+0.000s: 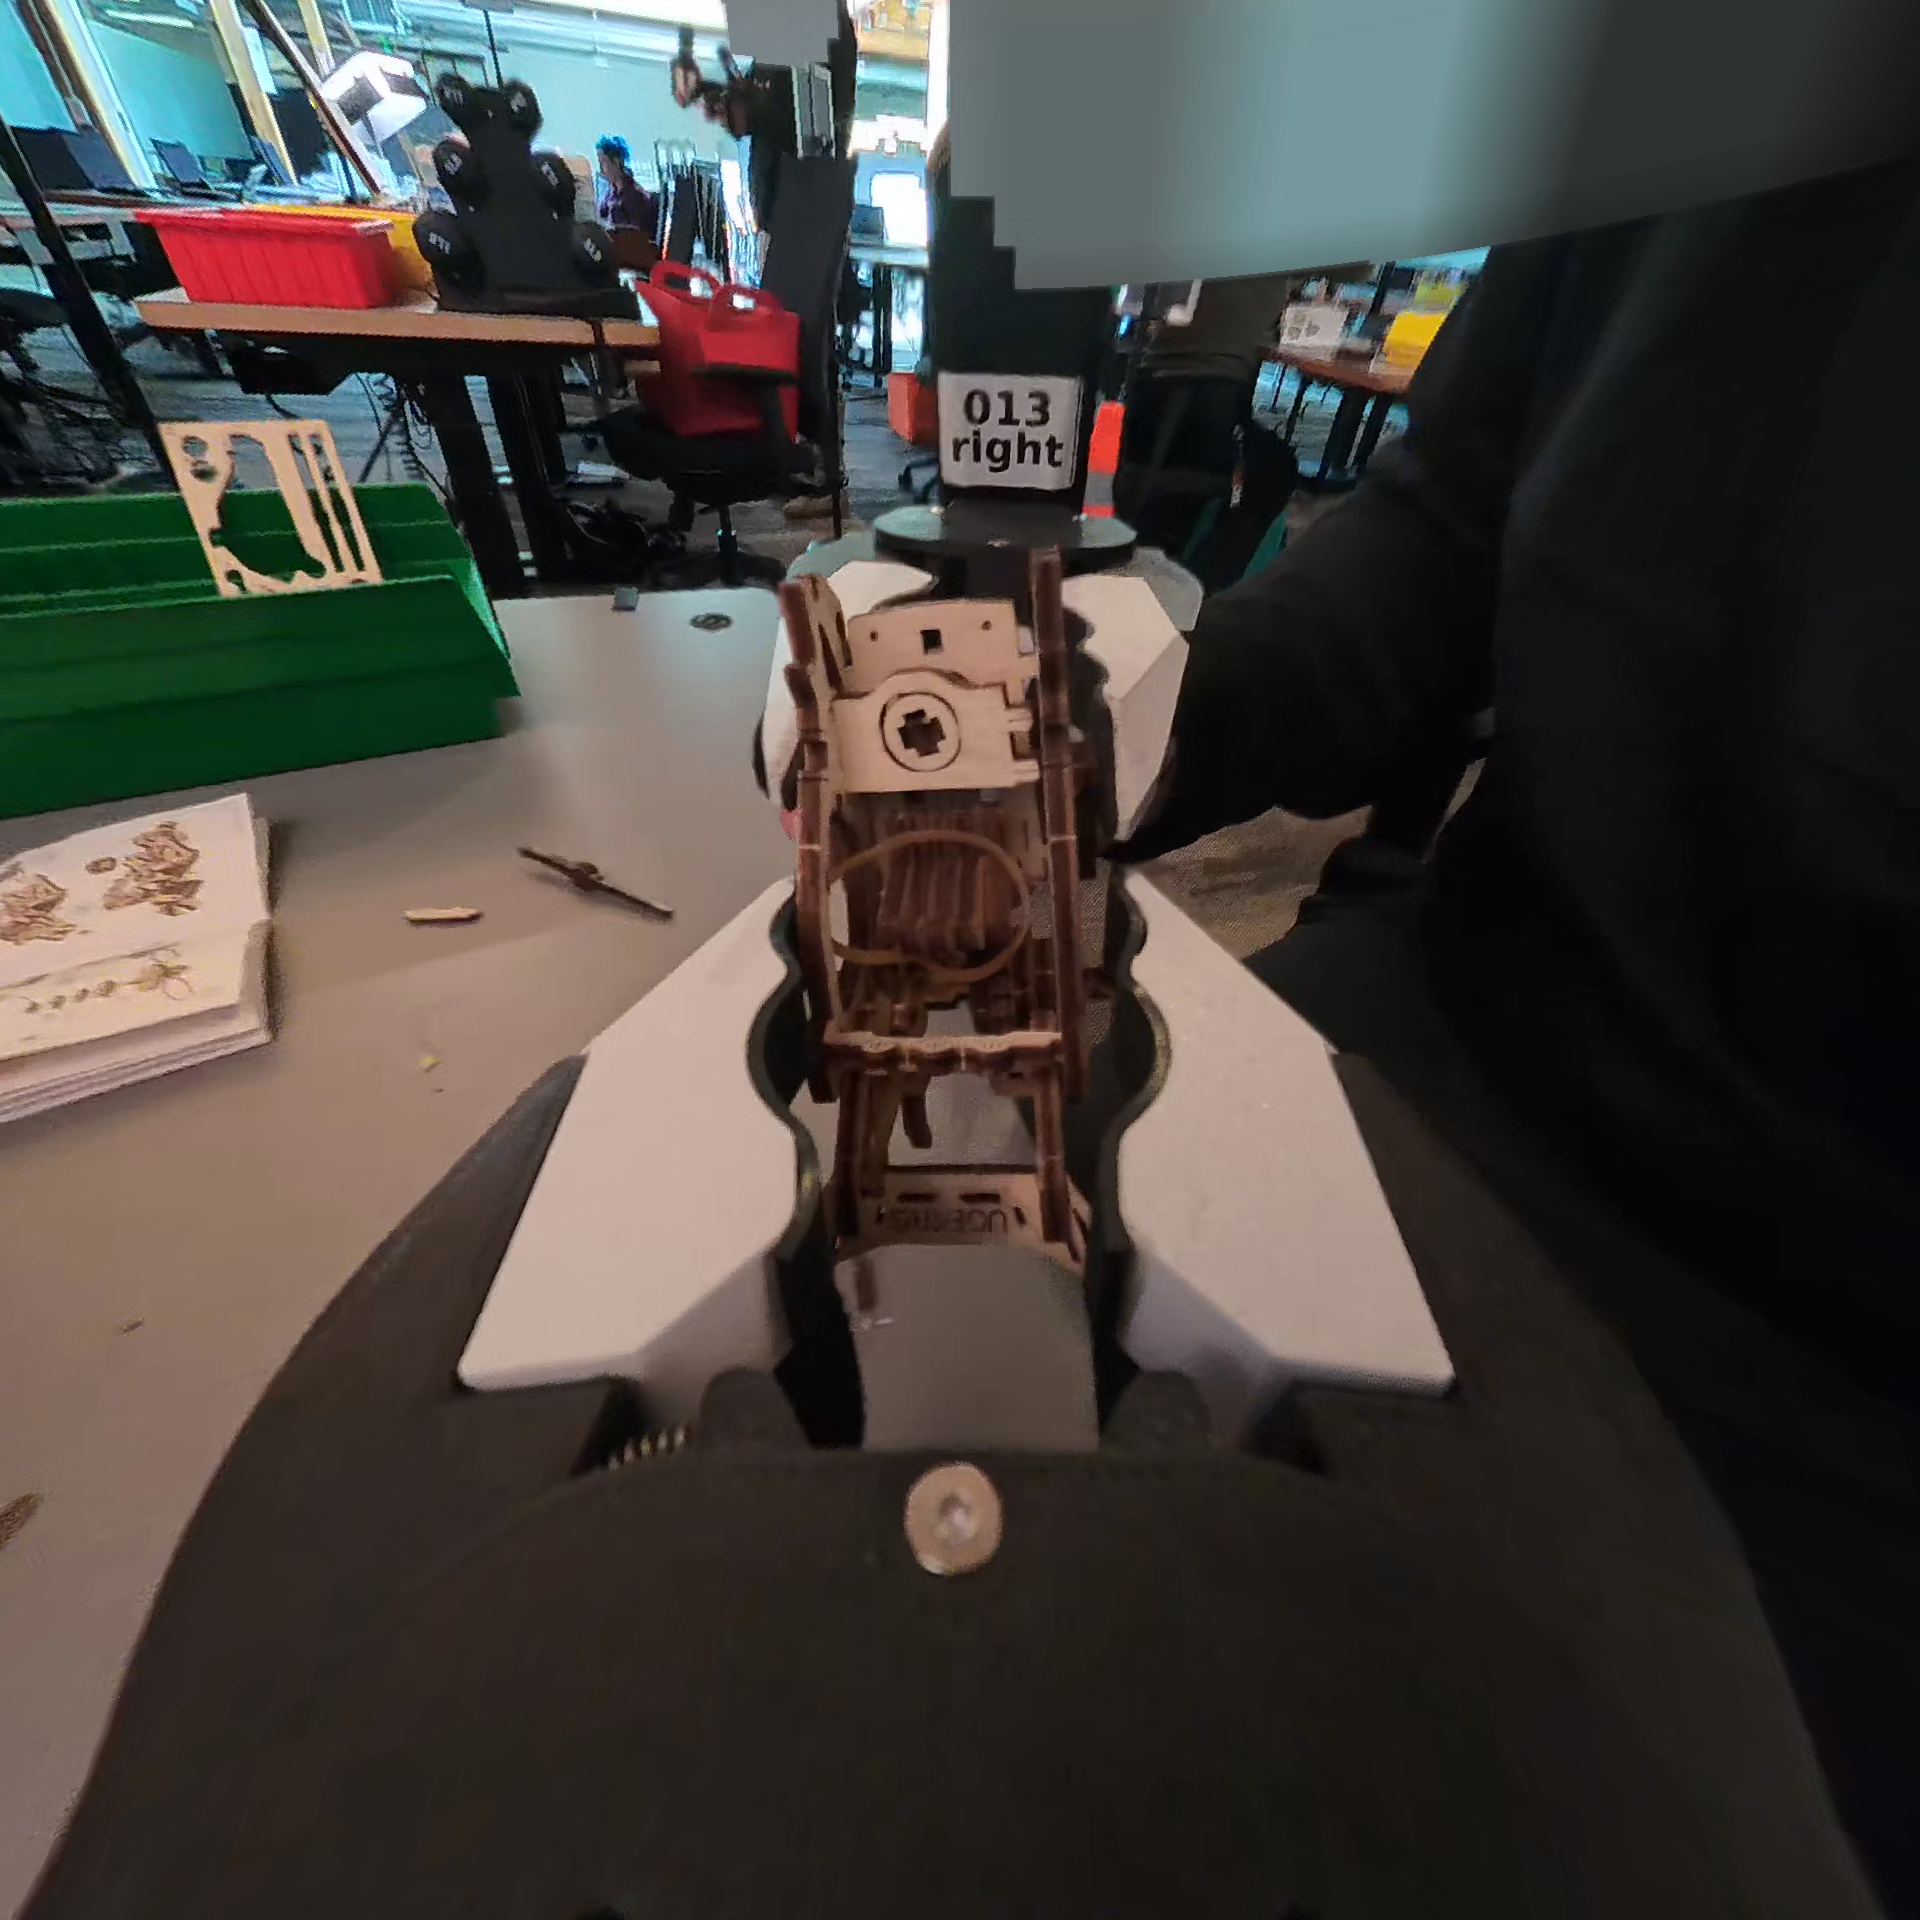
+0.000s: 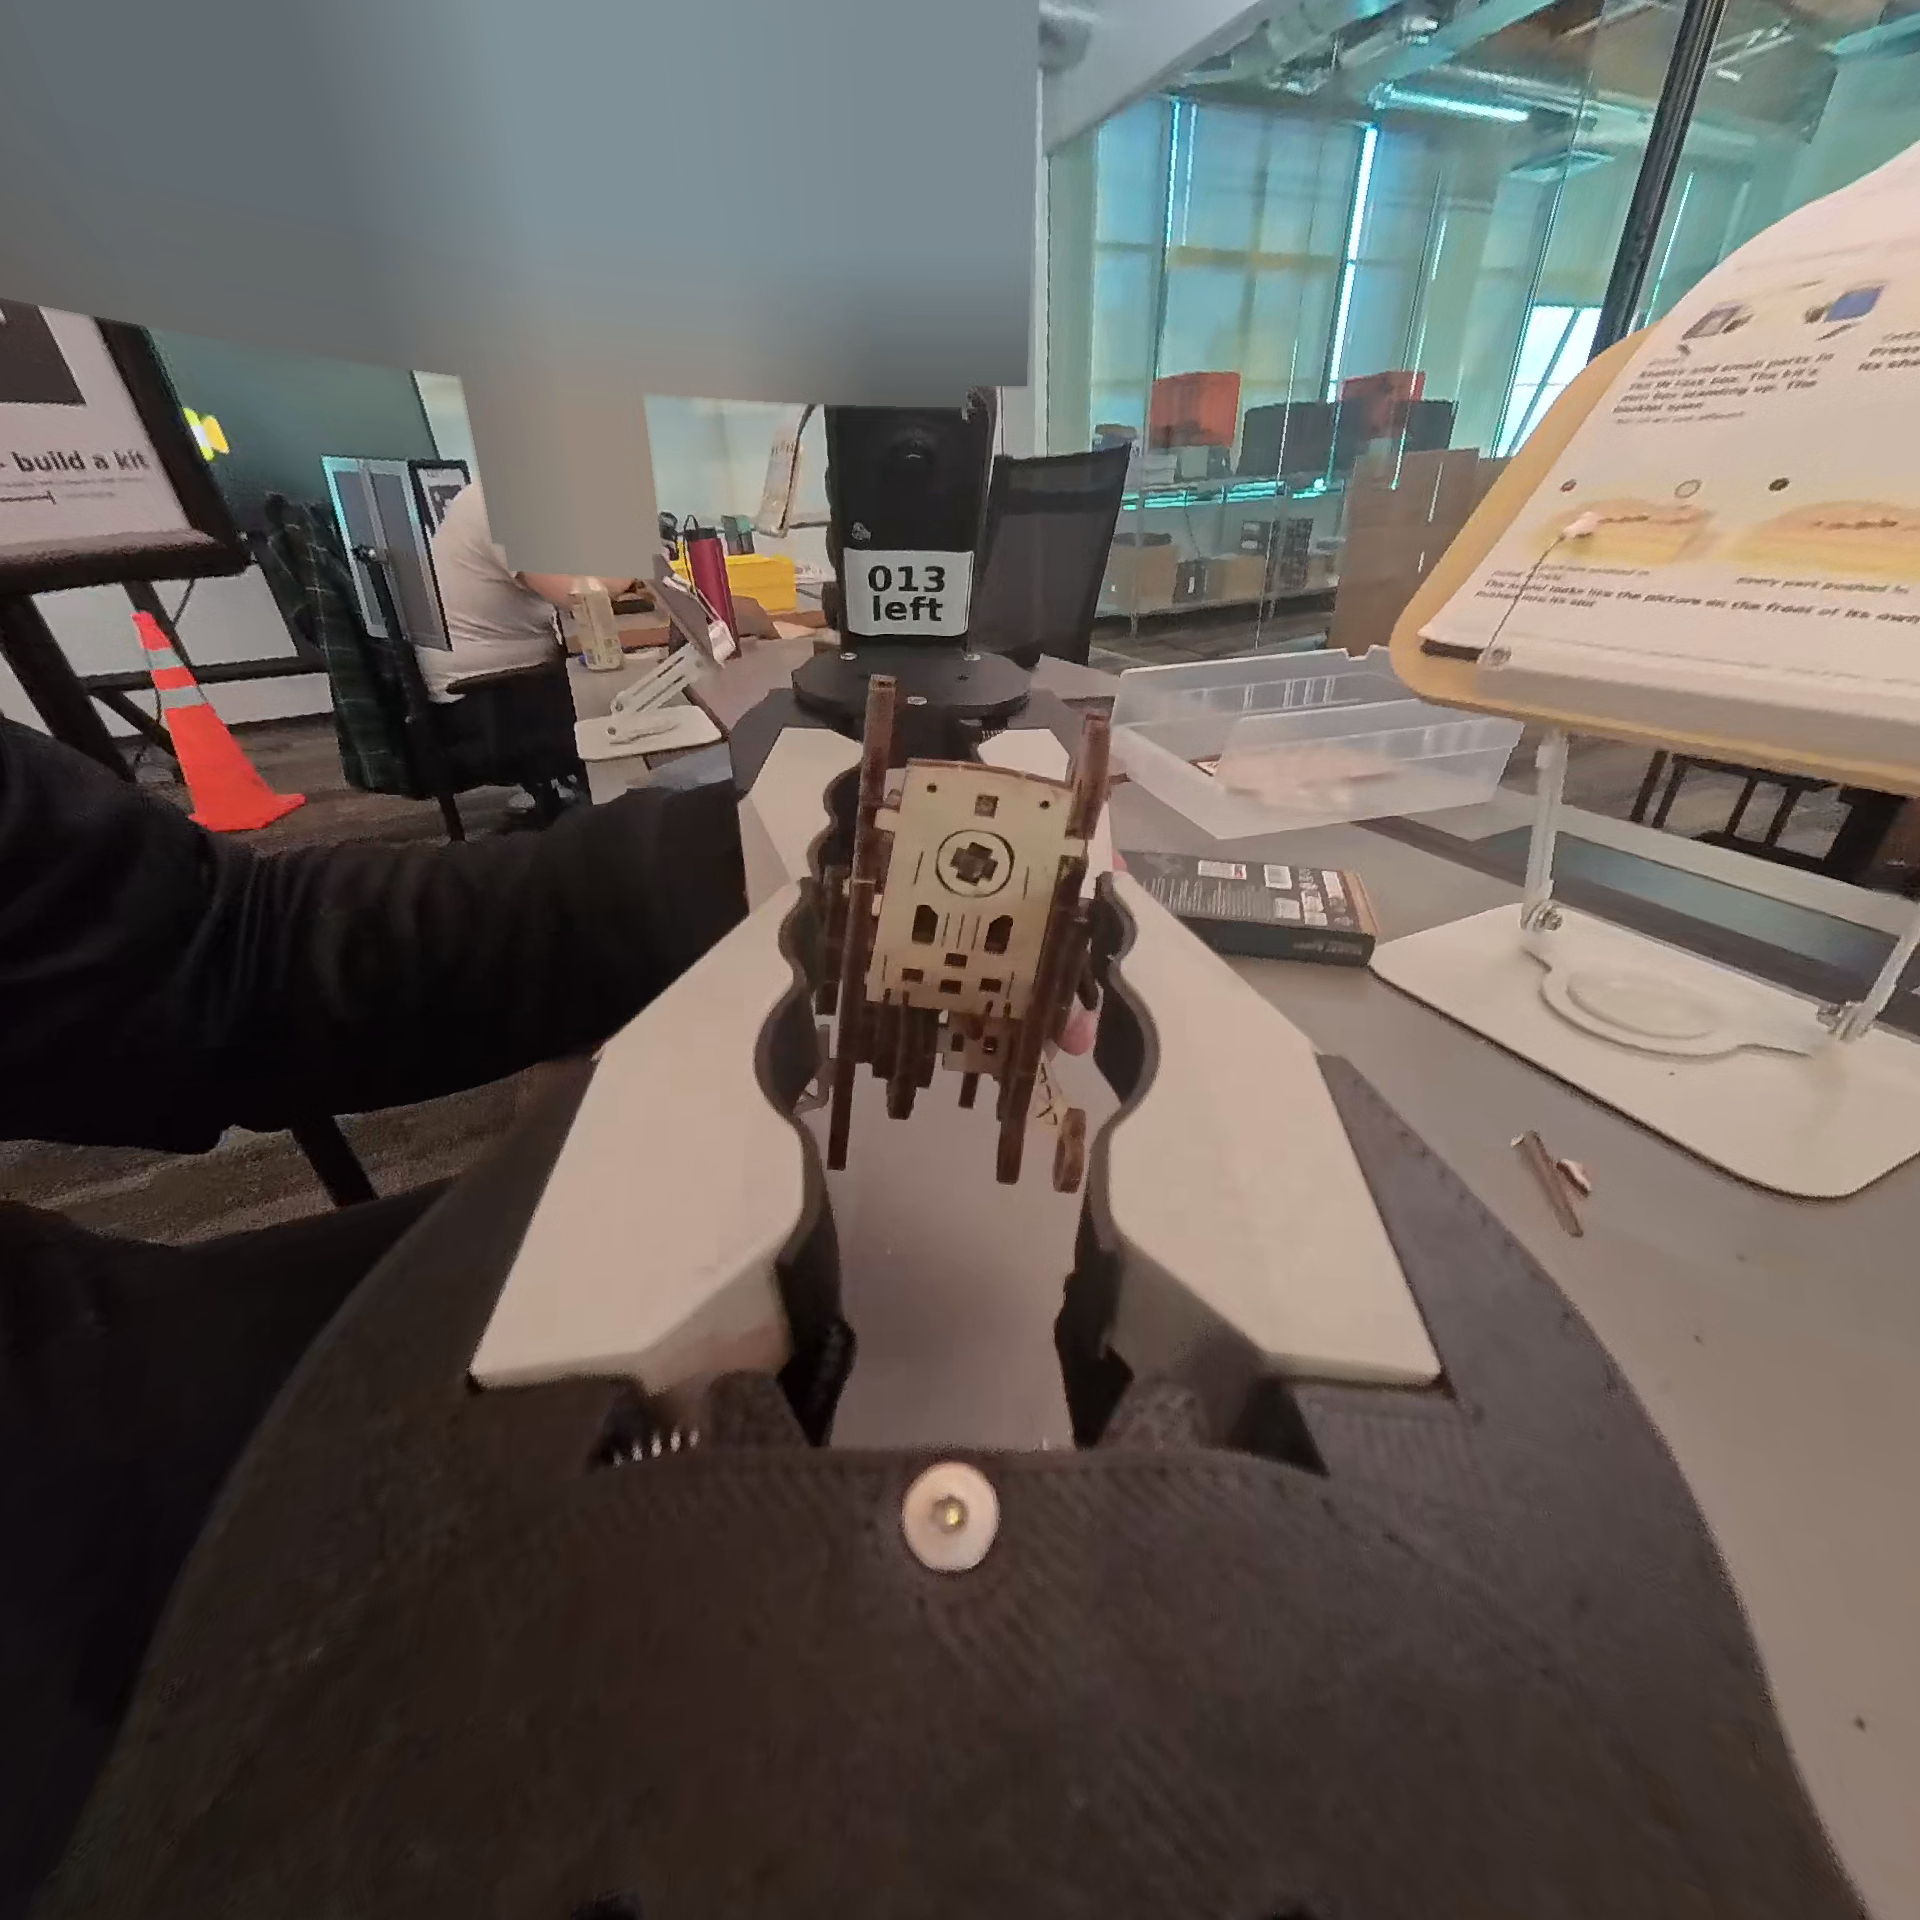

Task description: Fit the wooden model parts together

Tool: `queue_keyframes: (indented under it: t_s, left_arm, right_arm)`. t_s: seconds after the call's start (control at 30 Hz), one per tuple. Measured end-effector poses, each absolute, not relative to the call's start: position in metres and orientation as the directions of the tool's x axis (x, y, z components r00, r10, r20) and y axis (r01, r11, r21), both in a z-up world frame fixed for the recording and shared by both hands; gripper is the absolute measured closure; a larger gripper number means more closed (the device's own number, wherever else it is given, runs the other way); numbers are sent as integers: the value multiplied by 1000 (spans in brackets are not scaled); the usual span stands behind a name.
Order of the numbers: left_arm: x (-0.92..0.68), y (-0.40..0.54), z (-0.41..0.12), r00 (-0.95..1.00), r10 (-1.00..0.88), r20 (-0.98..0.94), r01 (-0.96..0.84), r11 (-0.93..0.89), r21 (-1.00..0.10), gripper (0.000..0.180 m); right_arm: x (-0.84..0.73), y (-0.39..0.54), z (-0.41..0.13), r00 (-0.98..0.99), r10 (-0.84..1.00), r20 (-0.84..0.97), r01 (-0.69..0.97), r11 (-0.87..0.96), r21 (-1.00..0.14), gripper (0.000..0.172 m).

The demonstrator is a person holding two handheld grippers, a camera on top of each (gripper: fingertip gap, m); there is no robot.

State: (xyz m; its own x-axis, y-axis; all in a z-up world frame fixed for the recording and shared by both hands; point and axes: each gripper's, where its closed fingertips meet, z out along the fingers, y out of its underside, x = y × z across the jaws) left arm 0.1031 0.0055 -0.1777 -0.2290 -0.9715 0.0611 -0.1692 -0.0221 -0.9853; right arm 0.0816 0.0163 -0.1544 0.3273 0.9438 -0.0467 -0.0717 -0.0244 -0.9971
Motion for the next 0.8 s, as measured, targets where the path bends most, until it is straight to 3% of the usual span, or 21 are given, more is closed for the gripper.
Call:
queue_keyframes:
  t_s: [0.07,0.3,0.5,0.63,0.8]
  left_arm:
    - [105,16,-173,-210,-978,-23,-228,71,-971,135]
    - [101,47,-152,-153,-955,-255,-511,298,-807,135]
    - [58,73,-175,-107,-909,-403,-805,317,-501,135]
    - [26,92,-216,-121,-940,-319,-937,214,-275,135]
    - [5,128,-284,-45,-992,-116,-995,55,-85,135]
  right_arm:
    - [85,24,-147,335,941,-42,-81,-16,-997,119]
    - [97,46,-137,334,940,68,20,65,-998,110]
    - [144,63,-140,454,891,24,22,16,-1000,115]
    - [166,65,-154,513,858,-8,39,-32,-999,121]
    - [173,68,-181,555,832,-18,116,-99,-988,123]
